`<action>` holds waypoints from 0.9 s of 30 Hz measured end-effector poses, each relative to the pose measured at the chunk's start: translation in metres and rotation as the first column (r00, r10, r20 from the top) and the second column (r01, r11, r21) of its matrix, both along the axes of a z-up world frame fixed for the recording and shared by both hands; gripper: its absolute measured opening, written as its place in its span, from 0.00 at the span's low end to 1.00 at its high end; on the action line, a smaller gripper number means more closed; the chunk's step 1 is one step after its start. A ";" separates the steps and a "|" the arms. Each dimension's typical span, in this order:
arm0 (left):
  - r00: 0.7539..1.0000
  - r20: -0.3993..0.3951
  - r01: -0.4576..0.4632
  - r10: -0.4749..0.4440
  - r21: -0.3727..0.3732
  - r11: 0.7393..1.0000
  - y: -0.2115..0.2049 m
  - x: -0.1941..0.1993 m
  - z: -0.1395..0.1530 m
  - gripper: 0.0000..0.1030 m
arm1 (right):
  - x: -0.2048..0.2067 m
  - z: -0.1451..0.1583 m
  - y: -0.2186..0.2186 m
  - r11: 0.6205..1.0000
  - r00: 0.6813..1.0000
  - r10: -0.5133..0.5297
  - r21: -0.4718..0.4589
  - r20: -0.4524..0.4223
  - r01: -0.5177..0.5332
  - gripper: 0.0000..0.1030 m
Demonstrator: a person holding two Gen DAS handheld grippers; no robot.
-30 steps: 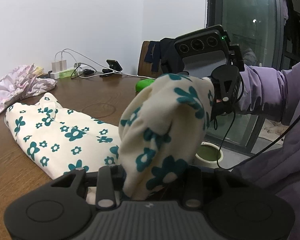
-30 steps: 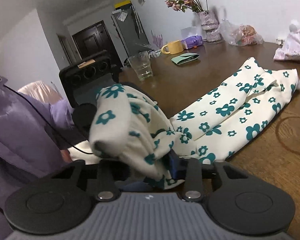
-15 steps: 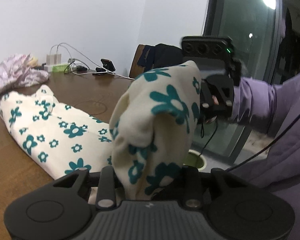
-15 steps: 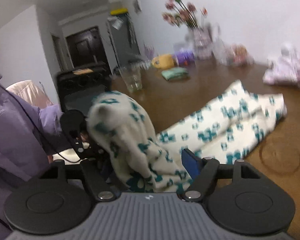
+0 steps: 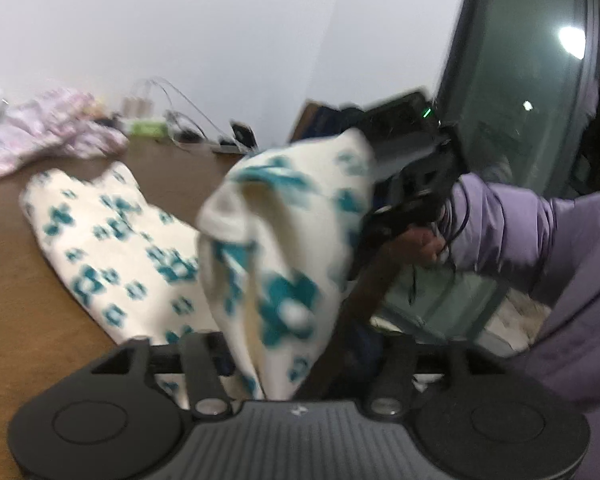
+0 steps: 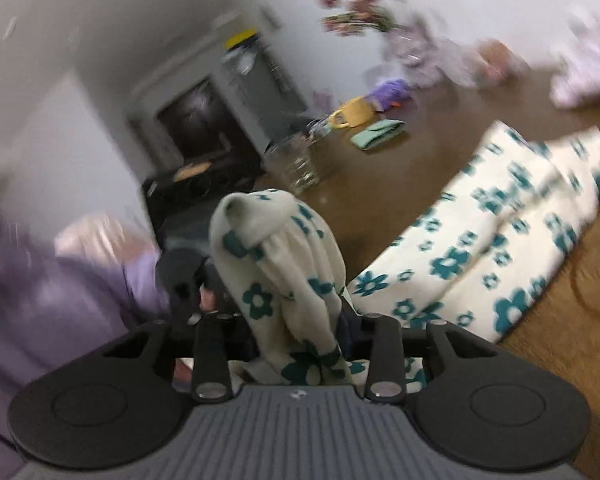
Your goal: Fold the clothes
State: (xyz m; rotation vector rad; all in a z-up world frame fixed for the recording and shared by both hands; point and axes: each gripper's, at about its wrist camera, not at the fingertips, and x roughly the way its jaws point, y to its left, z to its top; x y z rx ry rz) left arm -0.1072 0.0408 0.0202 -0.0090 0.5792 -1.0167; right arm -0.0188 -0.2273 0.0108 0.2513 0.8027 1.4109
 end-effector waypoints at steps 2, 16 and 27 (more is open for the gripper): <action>0.999 0.011 -0.037 0.037 -0.034 0.999 0.007 -0.002 0.006 0.60 | 0.014 -0.005 -0.005 0.999 0.997 -0.040 0.005 -0.069 0.040 0.35; 0.854 -0.114 -0.512 0.508 -0.009 0.859 0.029 0.018 0.014 0.62 | 0.023 -0.011 0.012 0.904 0.908 -0.417 -0.132 -0.047 0.408 0.42; 0.837 -0.084 -0.540 0.540 0.032 0.841 0.001 0.037 0.008 0.52 | 0.006 -0.008 0.017 0.869 0.886 -0.462 -0.189 0.024 0.458 0.27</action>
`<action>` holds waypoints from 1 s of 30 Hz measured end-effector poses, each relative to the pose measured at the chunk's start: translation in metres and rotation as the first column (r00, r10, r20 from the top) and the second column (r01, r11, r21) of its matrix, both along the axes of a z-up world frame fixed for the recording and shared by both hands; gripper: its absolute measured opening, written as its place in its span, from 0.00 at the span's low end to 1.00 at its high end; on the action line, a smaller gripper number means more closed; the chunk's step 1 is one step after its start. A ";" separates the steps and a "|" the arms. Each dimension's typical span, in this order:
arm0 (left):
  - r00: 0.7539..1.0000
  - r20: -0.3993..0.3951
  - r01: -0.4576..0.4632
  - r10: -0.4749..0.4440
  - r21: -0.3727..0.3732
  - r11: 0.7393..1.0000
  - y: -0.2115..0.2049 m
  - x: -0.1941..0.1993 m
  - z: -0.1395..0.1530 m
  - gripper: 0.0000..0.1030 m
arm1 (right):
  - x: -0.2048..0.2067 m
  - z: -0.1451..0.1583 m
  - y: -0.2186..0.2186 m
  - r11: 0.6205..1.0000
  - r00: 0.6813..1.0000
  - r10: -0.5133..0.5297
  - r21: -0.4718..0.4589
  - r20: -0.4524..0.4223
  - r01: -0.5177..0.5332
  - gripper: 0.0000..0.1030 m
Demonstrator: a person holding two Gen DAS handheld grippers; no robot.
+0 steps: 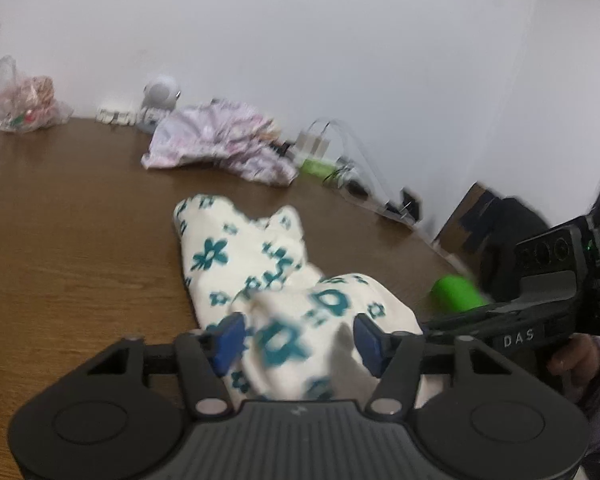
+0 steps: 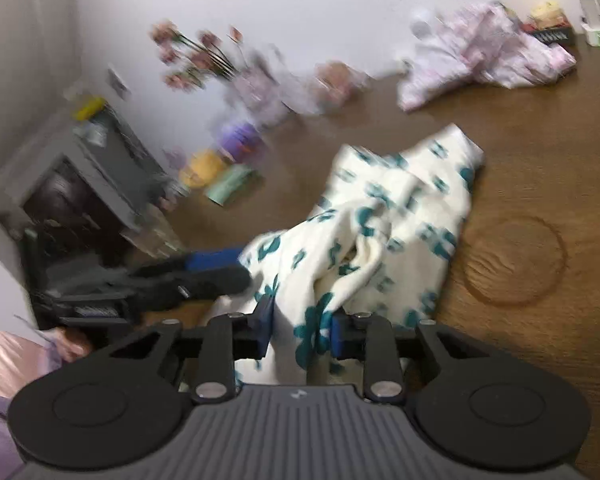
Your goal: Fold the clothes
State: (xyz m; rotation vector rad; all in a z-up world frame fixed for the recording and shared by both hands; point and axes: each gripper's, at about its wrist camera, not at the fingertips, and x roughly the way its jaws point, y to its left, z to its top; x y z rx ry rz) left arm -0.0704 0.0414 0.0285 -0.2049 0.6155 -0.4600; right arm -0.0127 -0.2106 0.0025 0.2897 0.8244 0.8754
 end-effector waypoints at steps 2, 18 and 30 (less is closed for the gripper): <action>1.000 0.022 -0.019 0.017 0.061 0.998 -0.008 -0.004 -0.004 0.55 | 0.003 -0.006 0.001 0.998 1.000 -0.028 -0.059 -0.015 0.027 0.44; 0.974 0.215 -0.154 0.072 0.396 0.905 -0.066 -0.002 -0.013 0.24 | -0.023 -0.005 0.049 0.928 0.932 -0.167 -0.269 0.321 0.259 0.13; 0.973 0.217 0.005 -0.084 0.344 0.939 -0.039 -0.060 -0.002 0.44 | -0.084 0.009 0.018 0.949 0.943 -0.004 -0.295 0.333 0.108 0.28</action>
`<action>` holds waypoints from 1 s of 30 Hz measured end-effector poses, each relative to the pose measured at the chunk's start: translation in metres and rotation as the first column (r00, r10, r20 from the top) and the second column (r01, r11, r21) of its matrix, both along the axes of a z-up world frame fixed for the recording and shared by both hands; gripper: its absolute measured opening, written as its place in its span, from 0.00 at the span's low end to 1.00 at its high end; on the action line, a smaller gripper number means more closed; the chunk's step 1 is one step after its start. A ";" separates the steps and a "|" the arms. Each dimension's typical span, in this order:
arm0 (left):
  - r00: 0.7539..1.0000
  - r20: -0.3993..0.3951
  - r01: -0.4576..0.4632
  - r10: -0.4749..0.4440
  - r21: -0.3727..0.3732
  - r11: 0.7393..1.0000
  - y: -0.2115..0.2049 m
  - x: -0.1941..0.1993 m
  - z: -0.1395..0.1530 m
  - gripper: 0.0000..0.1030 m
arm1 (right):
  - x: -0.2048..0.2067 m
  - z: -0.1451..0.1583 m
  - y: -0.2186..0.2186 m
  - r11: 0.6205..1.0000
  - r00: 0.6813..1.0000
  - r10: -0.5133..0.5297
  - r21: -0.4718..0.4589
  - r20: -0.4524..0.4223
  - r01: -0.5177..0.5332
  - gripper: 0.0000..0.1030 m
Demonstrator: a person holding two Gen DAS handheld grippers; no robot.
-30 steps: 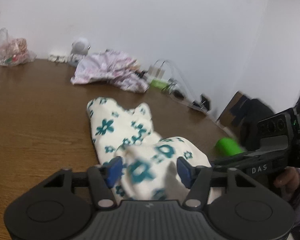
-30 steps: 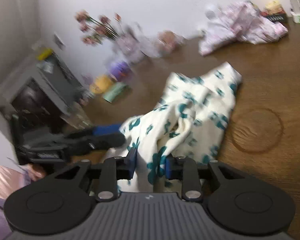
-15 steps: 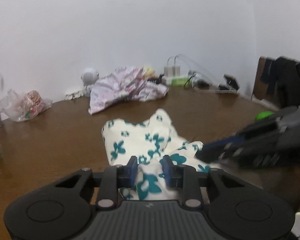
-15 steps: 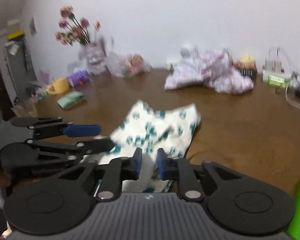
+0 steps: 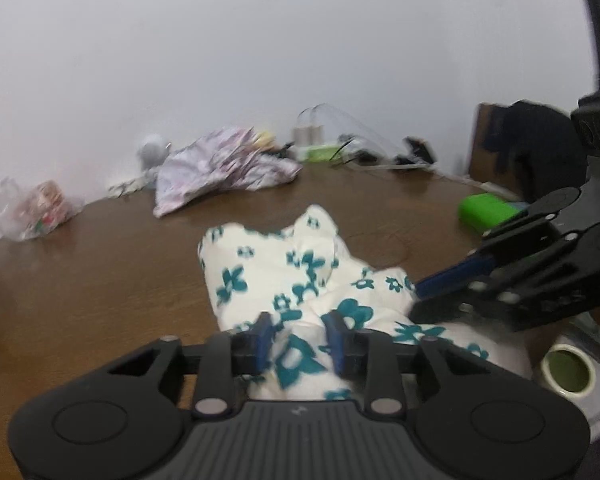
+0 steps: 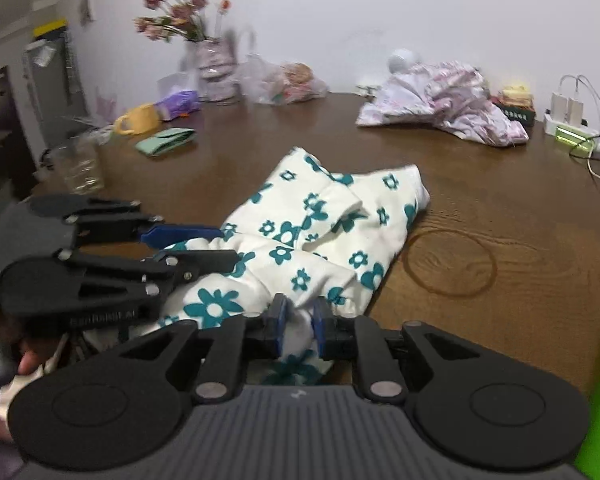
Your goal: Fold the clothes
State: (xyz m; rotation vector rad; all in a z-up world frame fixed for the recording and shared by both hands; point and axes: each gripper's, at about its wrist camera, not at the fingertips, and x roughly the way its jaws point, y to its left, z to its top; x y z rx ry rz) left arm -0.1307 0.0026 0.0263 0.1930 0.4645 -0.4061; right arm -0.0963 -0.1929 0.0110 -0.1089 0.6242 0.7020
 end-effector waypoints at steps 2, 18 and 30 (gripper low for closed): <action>0.993 0.052 0.104 -0.103 -0.019 0.994 0.014 -0.012 0.011 0.68 | -0.026 0.009 -0.007 0.996 0.990 0.090 -0.040 0.109 -0.086 0.59; 0.812 0.045 0.542 -0.582 0.312 0.780 0.007 -0.044 -0.016 0.83 | -0.065 -0.023 0.030 0.799 0.793 0.563 -0.399 0.233 -0.450 0.66; 0.810 0.013 0.519 -0.587 0.450 0.727 -0.007 -0.033 -0.027 0.84 | -0.029 0.007 0.005 0.837 0.841 0.535 -0.190 0.082 -0.514 0.41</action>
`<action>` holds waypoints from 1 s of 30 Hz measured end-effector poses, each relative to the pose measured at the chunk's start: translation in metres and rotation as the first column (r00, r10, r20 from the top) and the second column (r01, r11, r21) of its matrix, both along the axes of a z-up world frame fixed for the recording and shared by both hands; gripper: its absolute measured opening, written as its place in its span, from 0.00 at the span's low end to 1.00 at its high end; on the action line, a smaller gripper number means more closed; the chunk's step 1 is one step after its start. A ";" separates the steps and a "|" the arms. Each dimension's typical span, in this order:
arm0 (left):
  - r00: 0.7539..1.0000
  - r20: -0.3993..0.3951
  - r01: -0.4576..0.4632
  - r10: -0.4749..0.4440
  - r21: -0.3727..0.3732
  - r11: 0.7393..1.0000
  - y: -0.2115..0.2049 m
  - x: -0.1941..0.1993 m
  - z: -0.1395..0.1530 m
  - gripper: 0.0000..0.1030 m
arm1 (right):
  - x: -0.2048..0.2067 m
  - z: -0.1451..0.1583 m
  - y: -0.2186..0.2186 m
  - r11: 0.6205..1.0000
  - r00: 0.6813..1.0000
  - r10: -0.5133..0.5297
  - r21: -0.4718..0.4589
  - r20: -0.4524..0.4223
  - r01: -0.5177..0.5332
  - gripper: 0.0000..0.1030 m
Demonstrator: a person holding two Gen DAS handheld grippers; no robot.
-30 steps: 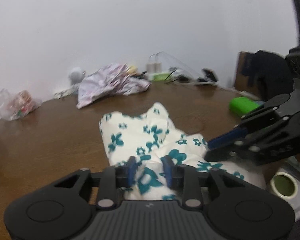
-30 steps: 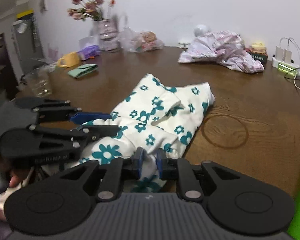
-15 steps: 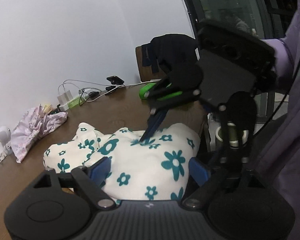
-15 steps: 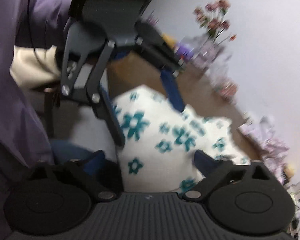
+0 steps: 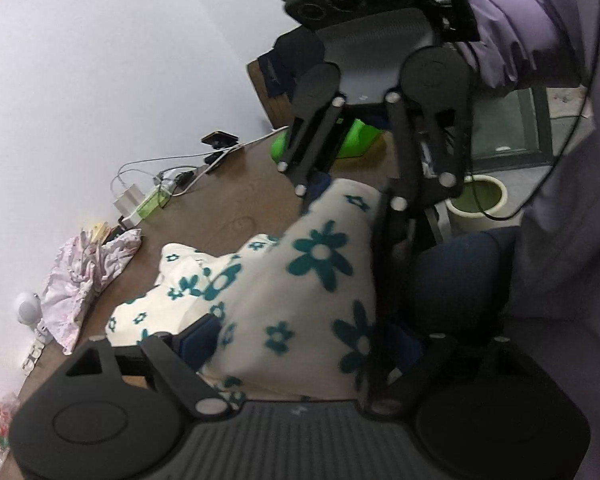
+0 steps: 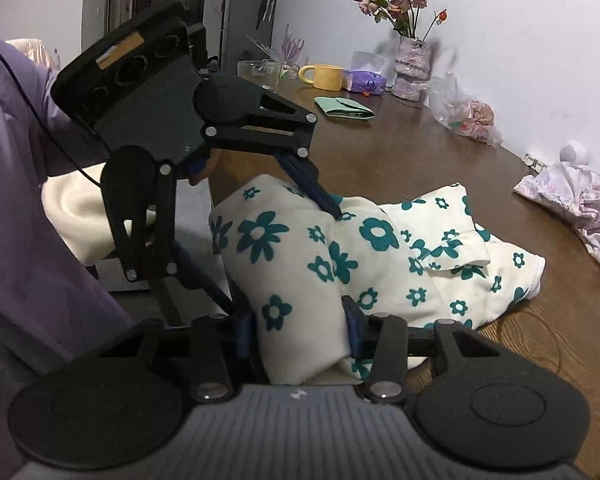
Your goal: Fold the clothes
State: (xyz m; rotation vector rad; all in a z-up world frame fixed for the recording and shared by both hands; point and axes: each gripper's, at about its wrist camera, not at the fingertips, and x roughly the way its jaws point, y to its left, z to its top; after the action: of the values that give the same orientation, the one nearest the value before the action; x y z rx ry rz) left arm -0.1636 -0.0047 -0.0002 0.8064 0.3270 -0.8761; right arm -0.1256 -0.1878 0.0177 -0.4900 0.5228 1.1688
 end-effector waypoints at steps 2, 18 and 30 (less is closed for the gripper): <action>1.000 0.002 -0.024 0.024 -0.007 1.000 0.003 0.002 0.000 0.84 | 0.002 0.001 0.001 1.000 1.000 0.000 -0.006 -0.013 0.000 0.41; 1.000 0.000 -0.024 0.024 -0.025 0.999 0.004 0.008 -0.001 0.84 | 0.022 0.015 -0.014 0.998 0.989 0.015 0.069 -0.146 -0.005 0.40; 0.974 -0.225 -0.068 0.030 -0.162 0.984 0.019 0.016 0.016 0.48 | 0.044 0.027 -0.028 0.977 0.922 0.082 0.214 -0.379 0.001 0.44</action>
State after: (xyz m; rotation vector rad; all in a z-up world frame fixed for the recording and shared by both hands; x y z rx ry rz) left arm -0.1473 0.0147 0.0159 0.5419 0.4604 -0.9358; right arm -0.0812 -0.2156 0.0446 -0.0836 0.7202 1.3527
